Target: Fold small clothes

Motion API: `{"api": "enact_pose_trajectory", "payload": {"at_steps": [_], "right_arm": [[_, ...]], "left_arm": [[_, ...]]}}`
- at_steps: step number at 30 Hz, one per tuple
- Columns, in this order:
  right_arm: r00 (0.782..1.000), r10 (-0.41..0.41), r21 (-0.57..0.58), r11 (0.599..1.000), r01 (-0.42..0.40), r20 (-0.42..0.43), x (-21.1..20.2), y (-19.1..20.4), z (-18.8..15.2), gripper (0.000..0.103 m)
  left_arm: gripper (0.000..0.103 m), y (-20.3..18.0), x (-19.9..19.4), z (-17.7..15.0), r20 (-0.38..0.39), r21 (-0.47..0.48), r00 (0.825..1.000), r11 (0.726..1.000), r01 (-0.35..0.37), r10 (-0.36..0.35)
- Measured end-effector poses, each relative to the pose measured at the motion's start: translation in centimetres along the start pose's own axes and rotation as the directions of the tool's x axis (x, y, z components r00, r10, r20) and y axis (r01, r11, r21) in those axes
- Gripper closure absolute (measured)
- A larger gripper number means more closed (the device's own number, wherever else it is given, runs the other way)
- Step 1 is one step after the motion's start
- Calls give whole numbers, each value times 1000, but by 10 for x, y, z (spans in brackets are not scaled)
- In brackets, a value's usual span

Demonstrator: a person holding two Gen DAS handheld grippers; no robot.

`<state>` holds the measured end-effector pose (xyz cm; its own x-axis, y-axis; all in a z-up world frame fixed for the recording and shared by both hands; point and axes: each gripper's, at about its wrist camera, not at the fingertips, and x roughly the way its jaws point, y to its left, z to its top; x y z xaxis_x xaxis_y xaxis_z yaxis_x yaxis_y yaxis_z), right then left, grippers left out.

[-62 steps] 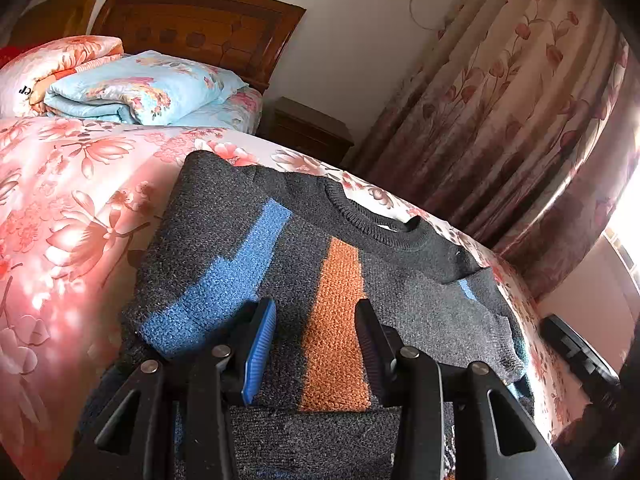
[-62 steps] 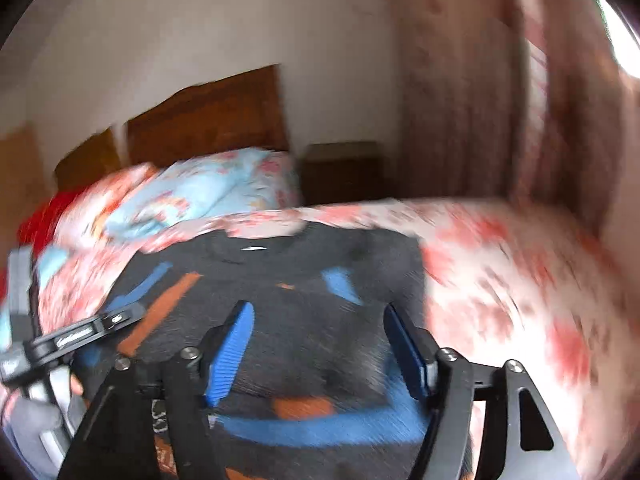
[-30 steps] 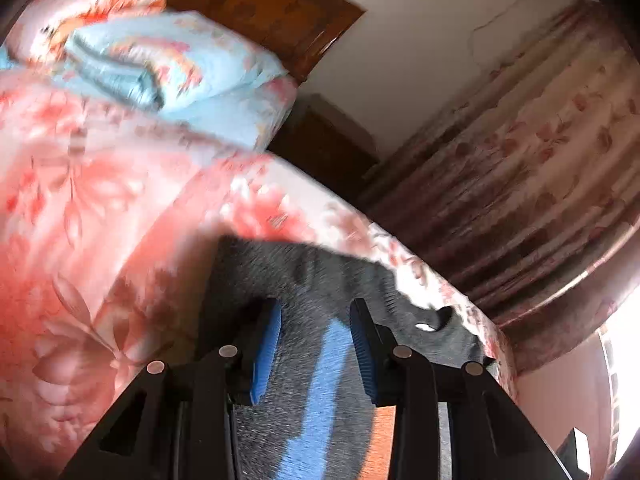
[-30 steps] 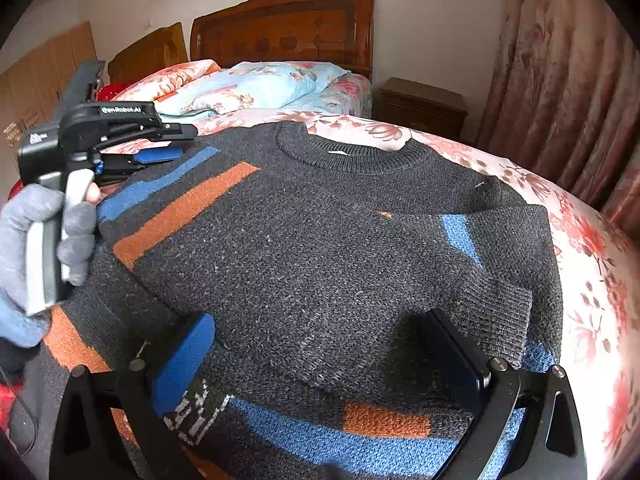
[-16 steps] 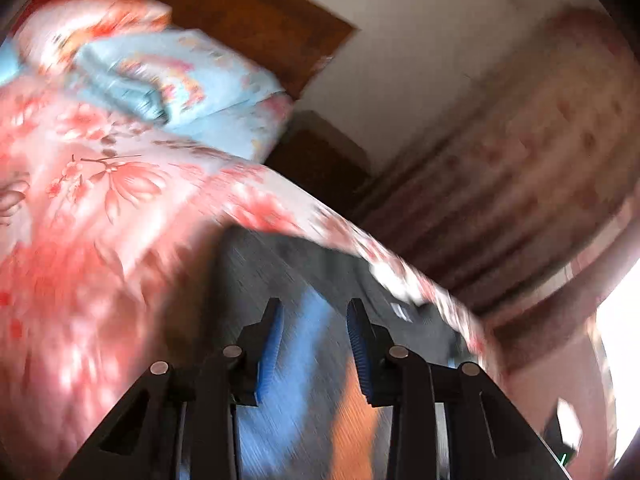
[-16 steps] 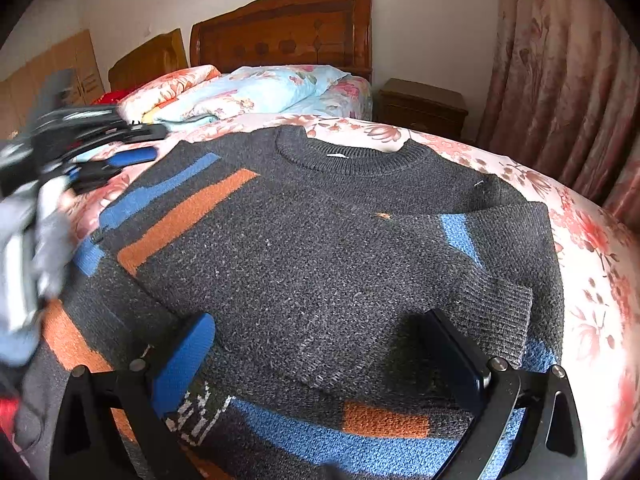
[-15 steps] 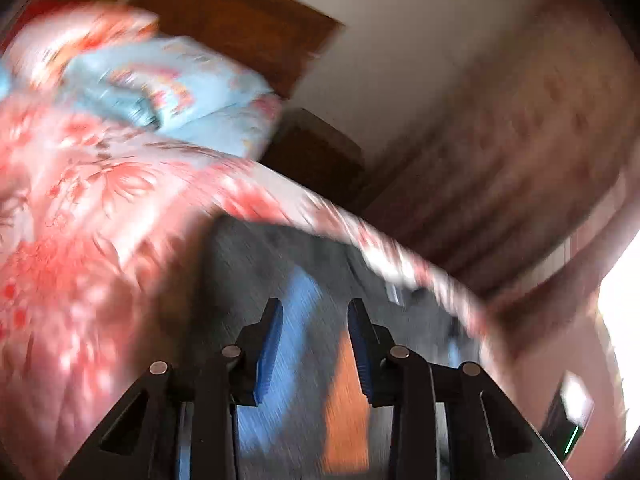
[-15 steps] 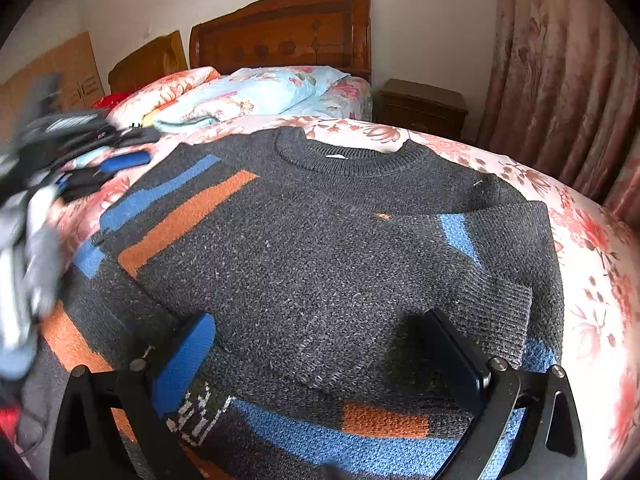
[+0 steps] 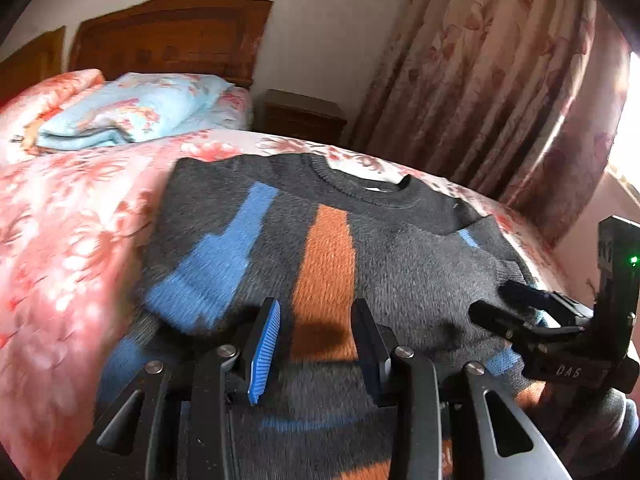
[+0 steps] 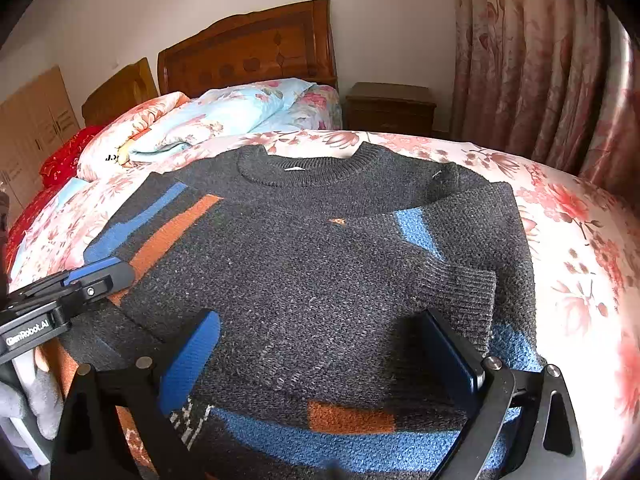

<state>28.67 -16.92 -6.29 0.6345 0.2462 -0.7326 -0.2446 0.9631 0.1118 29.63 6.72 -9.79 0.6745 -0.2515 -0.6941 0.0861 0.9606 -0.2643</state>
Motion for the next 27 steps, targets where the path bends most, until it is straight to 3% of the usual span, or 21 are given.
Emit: {"api": "enact_pose_trajectory", "payload": {"at_steps": [3,5,8,12,17,21,24,27], "right_arm": [[998,-53,22,998,53,25,-19,4,-9,0],[999,-10,-4,1000,10,31,-31,15,-21,0],[998,-43,-136,990,36,-48,-28,38,-43,0],[990,-51,-172,985,27,-135,-26,35,-54,0],[989,-65,-120,992,49,-135,-50,-11,-73,0],[985,-121,-78,991,112,-120,-63,-16,-80,0],[995,-76,-94,993,70,-64,-69,6,-72,0],[997,-38,-204,979,24,-67,-60,48,-72,0]], "left_arm": [[66,-18,-33,-11,41,47,998,998,45,-47],[66,-32,-37,-22,22,113,999,993,42,-45],[66,-38,-17,-43,-78,185,997,983,16,-2],[66,-24,-22,-45,-95,201,995,980,-9,29],[66,28,-48,-51,-77,57,996,997,45,-40],[68,33,-54,-50,-47,-45,999,999,-11,9],[67,-6,-54,-48,-15,34,999,999,31,-30],[66,-50,-32,-53,-16,233,996,969,-83,89]]}}
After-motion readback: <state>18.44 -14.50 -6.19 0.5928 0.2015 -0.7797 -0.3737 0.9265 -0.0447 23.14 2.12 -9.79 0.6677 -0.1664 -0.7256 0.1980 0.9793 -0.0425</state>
